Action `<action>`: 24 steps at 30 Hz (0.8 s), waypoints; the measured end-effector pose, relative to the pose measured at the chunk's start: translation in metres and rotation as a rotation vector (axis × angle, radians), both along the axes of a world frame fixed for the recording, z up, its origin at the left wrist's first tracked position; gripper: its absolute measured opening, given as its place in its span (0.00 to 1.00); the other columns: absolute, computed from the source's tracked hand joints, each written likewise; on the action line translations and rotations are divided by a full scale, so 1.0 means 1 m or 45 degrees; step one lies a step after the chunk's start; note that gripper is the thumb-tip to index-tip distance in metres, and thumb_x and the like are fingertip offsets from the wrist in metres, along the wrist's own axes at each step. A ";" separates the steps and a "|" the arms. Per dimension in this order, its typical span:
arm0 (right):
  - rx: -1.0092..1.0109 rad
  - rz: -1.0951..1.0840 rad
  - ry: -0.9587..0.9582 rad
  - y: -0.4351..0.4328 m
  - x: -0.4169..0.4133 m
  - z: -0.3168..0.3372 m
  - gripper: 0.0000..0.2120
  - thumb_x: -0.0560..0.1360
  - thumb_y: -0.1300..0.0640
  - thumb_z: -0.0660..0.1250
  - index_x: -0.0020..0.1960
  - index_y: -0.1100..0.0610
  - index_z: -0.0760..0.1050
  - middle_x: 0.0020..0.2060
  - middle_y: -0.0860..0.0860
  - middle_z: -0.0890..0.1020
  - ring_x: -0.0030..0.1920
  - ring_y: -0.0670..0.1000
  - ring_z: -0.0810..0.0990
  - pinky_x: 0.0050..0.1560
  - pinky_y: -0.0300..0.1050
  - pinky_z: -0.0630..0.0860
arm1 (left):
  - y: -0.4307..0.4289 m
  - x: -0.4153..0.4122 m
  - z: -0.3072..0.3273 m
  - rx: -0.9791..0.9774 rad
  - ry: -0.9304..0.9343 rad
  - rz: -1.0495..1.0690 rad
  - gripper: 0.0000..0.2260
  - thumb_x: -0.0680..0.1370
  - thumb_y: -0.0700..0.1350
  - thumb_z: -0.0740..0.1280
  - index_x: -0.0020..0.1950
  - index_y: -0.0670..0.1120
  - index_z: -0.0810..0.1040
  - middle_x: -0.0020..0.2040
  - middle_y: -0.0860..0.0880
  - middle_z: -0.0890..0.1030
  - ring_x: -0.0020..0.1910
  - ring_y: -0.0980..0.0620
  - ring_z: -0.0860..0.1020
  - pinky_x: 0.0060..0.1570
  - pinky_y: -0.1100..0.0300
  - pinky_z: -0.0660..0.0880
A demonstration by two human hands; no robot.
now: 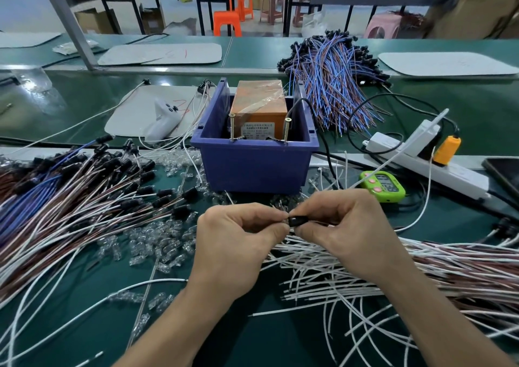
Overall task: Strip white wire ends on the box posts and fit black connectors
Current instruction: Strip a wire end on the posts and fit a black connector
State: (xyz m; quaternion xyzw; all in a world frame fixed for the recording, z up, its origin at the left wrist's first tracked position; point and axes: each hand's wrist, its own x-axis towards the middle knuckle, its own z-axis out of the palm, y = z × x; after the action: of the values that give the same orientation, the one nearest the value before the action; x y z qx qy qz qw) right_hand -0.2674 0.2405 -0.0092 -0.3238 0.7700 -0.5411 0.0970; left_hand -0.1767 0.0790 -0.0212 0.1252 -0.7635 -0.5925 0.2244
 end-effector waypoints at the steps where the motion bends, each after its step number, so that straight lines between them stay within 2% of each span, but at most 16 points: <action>1: 0.007 0.003 -0.003 0.000 0.000 0.000 0.12 0.70 0.67 0.77 0.43 0.50 0.86 0.36 0.49 0.87 0.37 0.52 0.86 0.42 0.53 0.83 | 0.001 0.001 0.000 -0.020 0.007 0.005 0.19 0.68 0.34 0.80 0.41 0.61 0.88 0.35 0.58 0.86 0.35 0.58 0.86 0.38 0.68 0.79; 6: -0.039 0.019 -0.016 -0.001 0.002 0.001 0.09 0.69 0.61 0.76 0.44 0.48 0.86 0.36 0.50 0.87 0.37 0.55 0.86 0.41 0.57 0.83 | 0.001 0.004 0.001 -0.125 0.088 0.044 0.18 0.68 0.36 0.80 0.44 0.61 0.87 0.36 0.61 0.86 0.35 0.59 0.85 0.38 0.68 0.79; 9: -0.047 0.048 -0.053 -0.001 -0.001 0.001 0.09 0.69 0.60 0.76 0.45 0.47 0.86 0.37 0.50 0.87 0.38 0.53 0.86 0.42 0.55 0.83 | -0.001 0.002 0.003 -0.090 0.112 0.015 0.15 0.68 0.39 0.79 0.44 0.60 0.88 0.36 0.60 0.86 0.36 0.59 0.85 0.38 0.68 0.79; 12: -0.105 0.056 -0.094 -0.002 -0.002 0.002 0.09 0.69 0.61 0.76 0.46 0.49 0.86 0.39 0.50 0.88 0.40 0.49 0.87 0.45 0.48 0.84 | -0.001 0.002 0.005 -0.052 0.140 0.031 0.11 0.68 0.44 0.78 0.44 0.60 0.87 0.37 0.59 0.86 0.36 0.58 0.86 0.38 0.68 0.80; 16: -0.190 0.025 -0.117 -0.004 -0.001 0.001 0.11 0.67 0.64 0.76 0.45 0.51 0.87 0.39 0.50 0.88 0.41 0.47 0.87 0.42 0.39 0.81 | 0.003 0.004 0.006 -0.161 0.171 0.079 0.09 0.68 0.44 0.79 0.43 0.58 0.88 0.38 0.61 0.86 0.37 0.60 0.85 0.40 0.69 0.79; 18: -0.252 0.008 -0.184 -0.005 -0.002 0.001 0.12 0.67 0.69 0.77 0.44 0.53 0.87 0.38 0.51 0.88 0.39 0.46 0.86 0.41 0.37 0.79 | 0.003 0.006 0.008 -0.228 0.202 0.132 0.09 0.69 0.43 0.81 0.42 0.57 0.88 0.38 0.63 0.86 0.37 0.61 0.85 0.40 0.70 0.78; 21: -0.330 -0.081 -0.240 -0.002 -0.007 0.000 0.15 0.67 0.75 0.77 0.42 0.55 0.87 0.36 0.53 0.87 0.37 0.46 0.84 0.40 0.37 0.78 | -0.004 0.007 0.014 -0.267 0.237 0.240 0.08 0.69 0.45 0.82 0.42 0.57 0.87 0.36 0.63 0.85 0.35 0.61 0.84 0.37 0.73 0.76; 24: -0.442 -0.026 -0.364 -0.001 -0.008 0.000 0.16 0.66 0.76 0.77 0.41 0.55 0.86 0.37 0.53 0.86 0.38 0.47 0.82 0.39 0.38 0.79 | -0.007 0.008 0.019 -0.228 0.265 0.238 0.07 0.69 0.48 0.81 0.41 0.58 0.87 0.36 0.62 0.85 0.35 0.59 0.84 0.38 0.71 0.77</action>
State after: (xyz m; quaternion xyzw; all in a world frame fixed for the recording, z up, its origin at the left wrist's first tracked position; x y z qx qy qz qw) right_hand -0.2758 0.2398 -0.0091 -0.2477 0.6470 -0.7069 0.1424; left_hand -0.1682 0.0725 -0.0023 0.1132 -0.7710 -0.5082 0.3666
